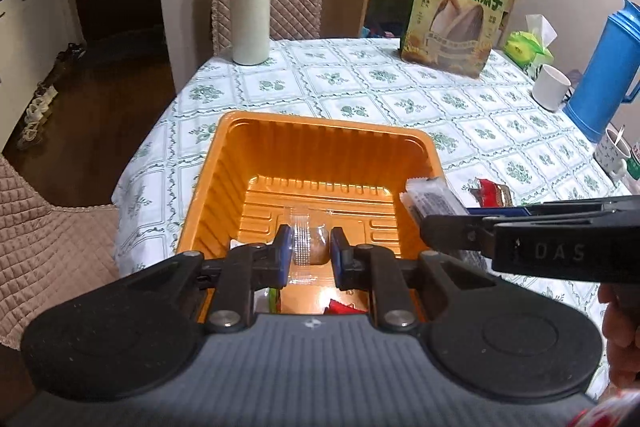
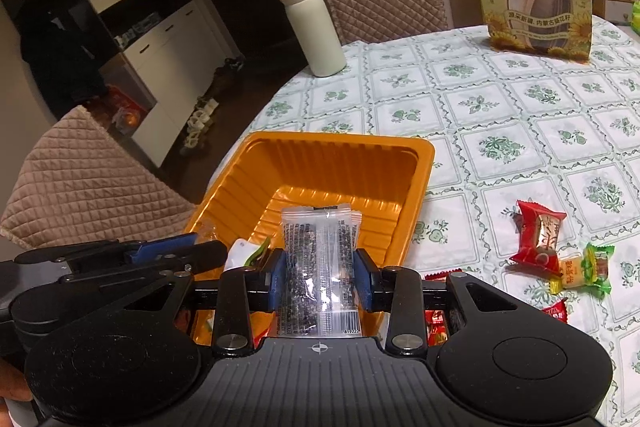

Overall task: Organize snacks
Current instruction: 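Carry both snacks over the orange tray and open both grippers to drop them, then withdraw both grippers from the tray toward the remaining snacks, then grasp the red wrapped candy with the left gripper while the right gripper grasps the green-ended candy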

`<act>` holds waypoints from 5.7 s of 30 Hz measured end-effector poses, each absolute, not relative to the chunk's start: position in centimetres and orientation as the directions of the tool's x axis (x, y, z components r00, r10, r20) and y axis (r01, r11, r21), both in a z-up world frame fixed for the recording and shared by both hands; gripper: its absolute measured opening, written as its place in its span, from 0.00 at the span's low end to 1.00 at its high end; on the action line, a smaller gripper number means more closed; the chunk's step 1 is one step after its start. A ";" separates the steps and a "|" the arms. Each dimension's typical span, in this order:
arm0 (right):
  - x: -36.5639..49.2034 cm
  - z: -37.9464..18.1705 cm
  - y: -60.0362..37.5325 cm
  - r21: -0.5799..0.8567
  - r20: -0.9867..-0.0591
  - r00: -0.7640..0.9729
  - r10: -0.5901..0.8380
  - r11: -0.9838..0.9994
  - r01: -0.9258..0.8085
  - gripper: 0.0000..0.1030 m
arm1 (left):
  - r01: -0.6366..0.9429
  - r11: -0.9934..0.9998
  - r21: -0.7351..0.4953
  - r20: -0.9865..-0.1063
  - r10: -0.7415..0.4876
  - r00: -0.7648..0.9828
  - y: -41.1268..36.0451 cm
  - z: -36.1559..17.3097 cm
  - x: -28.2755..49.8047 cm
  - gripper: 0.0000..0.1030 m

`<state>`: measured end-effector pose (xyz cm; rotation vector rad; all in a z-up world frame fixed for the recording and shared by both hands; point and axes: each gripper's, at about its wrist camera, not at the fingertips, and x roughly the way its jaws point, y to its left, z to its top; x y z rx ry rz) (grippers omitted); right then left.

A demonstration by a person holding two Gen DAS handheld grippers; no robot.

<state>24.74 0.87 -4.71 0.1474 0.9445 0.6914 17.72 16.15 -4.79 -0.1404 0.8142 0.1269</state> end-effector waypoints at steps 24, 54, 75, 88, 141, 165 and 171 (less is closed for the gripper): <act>25.7 -5.0 1.6 0.412 -0.704 0.417 0.574 0.809 -0.419 0.35 | -0.139 0.984 -0.114 -0.761 0.003 0.648 18.0 -5.7 18.9 0.21; 24.4 -5.2 2.3 0.426 -0.703 0.381 0.601 0.784 -0.451 0.49 | -0.259 0.957 -0.134 -0.768 0.065 0.637 19.2 -4.2 13.3 0.35; 20.8 -3.8 -3.1 0.428 -0.694 0.350 0.629 0.751 -0.503 0.50 | -0.293 0.947 -0.131 -0.752 0.098 0.652 14.2 -2.4 10.0 0.35; 19.8 -3.6 -8.5 0.414 -0.695 0.303 0.652 0.708 -0.572 0.50 | -0.352 0.927 -0.133 -0.765 0.130 0.630 7.4 -2.6 8.3 0.35; 29.0 -9.1 -24.3 0.334 -0.747 0.343 0.570 0.767 -0.548 0.50 | -0.449 0.894 0.009 -0.749 0.303 0.589 -5.6 -9.7 19.4 0.35; 32.7 -10.4 -23.3 0.324 -0.748 0.322 0.580 0.743 -0.585 0.50 | -0.484 0.874 0.048 -0.795 0.327 0.511 -3.8 -12.9 23.4 0.25; 32.9 -10.4 -22.7 0.290 -0.730 0.314 0.607 0.691 -0.662 0.50 | -0.467 0.884 0.031 -0.804 0.300 0.513 -4.0 -12.5 22.6 0.24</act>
